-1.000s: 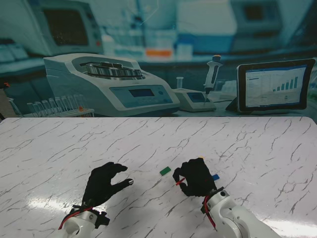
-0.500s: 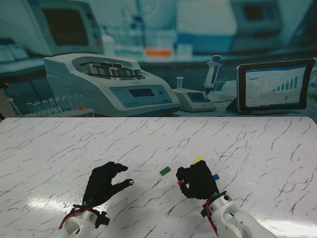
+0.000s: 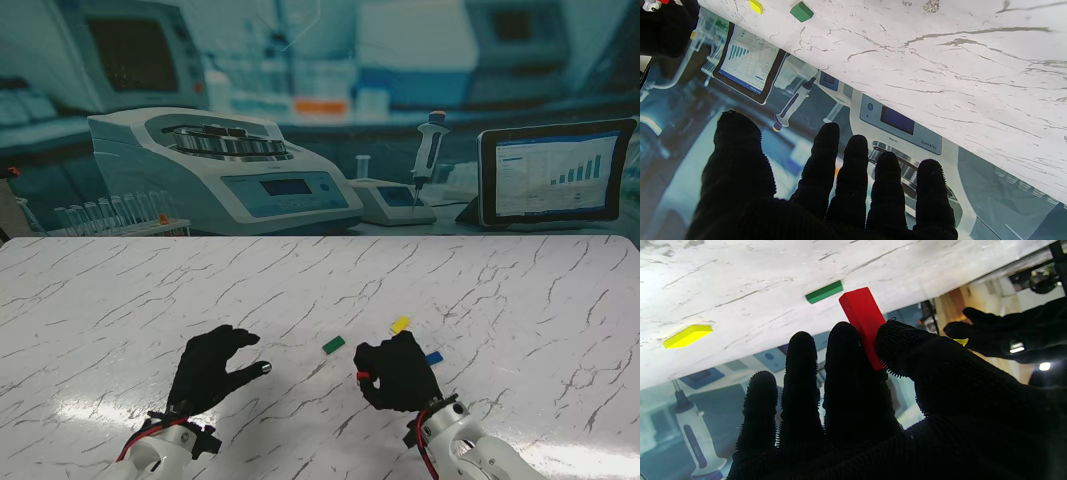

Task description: Arrange dominoes in a row

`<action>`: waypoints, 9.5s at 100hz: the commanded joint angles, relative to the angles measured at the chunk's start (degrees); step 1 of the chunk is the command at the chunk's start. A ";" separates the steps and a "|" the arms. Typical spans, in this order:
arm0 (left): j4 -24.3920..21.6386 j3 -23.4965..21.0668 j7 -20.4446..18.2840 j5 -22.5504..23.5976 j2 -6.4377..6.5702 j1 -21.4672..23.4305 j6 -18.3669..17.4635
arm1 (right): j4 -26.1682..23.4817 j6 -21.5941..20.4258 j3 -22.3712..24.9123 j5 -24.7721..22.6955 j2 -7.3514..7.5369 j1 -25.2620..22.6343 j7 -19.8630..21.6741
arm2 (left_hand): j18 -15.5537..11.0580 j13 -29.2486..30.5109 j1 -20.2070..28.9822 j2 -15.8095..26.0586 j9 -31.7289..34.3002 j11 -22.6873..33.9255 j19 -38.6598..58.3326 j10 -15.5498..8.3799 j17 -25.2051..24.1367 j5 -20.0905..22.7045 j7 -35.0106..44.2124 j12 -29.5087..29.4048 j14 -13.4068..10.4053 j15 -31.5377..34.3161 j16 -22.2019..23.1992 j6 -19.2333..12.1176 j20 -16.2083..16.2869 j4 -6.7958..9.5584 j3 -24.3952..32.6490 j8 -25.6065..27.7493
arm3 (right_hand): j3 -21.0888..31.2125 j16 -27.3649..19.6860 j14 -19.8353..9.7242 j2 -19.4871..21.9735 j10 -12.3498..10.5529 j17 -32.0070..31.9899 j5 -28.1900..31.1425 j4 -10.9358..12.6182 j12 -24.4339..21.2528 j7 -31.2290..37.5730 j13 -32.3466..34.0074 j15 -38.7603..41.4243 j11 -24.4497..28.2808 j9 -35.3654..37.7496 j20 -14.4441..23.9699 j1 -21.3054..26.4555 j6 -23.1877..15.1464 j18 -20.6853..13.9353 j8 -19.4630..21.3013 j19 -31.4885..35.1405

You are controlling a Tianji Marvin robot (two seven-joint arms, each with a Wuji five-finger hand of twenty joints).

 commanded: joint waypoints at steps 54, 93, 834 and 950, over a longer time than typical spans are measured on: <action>-1.16 -1.41 0.02 1.09 -0.08 2.73 -1.90 | 0.29 -3.54 -4.06 -1.09 0.09 -2.49 -3.00 | -2.20 0.70 -0.67 -0.23 1.93 0.81 0.39 -0.90 -0.16 1.20 0.45 0.68 -0.59 0.74 0.24 -1.75 0.19 -0.90 -1.21 0.76 | 0.55 -0.71 -1.00 0.72 -1.28 -0.63 -1.59 1.90 -0.97 2.74 -0.05 -0.43 0.85 0.15 -0.57 1.34 0.98 1.14 -1.79 1.28; -1.52 -1.56 0.24 1.02 -0.14 3.29 -1.61 | 3.40 -4.21 -7.14 1.04 -0.28 -1.36 -3.87 | -2.01 0.71 -0.71 -0.24 2.00 0.84 0.35 -0.86 -0.10 1.31 0.58 0.68 -0.53 0.80 0.14 -1.74 0.19 -0.90 -1.17 0.77 | -2.08 -0.82 -0.63 1.53 -0.27 -1.56 -2.21 -0.71 -1.12 1.77 -1.39 -0.85 -0.58 -0.81 -0.85 3.32 1.14 1.26 -3.10 0.53; -0.55 -1.38 -0.38 -3.54 -0.81 2.84 0.40 | 24.16 8.48 -24.62 9.77 -2.37 27.30 7.73 | -1.08 3.81 1.75 1.72 6.55 4.15 3.29 -1.15 1.19 4.77 8.04 2.06 0.04 3.63 1.22 -2.82 1.67 -1.00 -1.22 1.96 | -3.14 -2.48 3.65 3.69 7.98 -2.61 -0.76 -1.82 12.12 -6.01 -20.64 -9.48 -6.07 -30.87 1.38 5.43 -9.02 3.55 2.16 -12.40; 0.39 -0.60 0.63 -3.43 -0.92 2.24 0.03 | 11.46 9.46 -15.29 2.81 -1.01 19.42 4.84 | 1.12 4.63 1.75 1.96 7.05 4.49 4.84 -0.85 1.03 5.05 8.75 2.20 0.68 3.71 1.94 -2.56 2.50 -0.97 -1.25 1.96 | 0.82 5.14 0.11 -2.89 4.56 -4.32 3.99 -5.52 24.80 -7.87 -17.18 6.08 6.72 -20.24 1.34 4.01 -12.90 0.93 -0.80 -1.72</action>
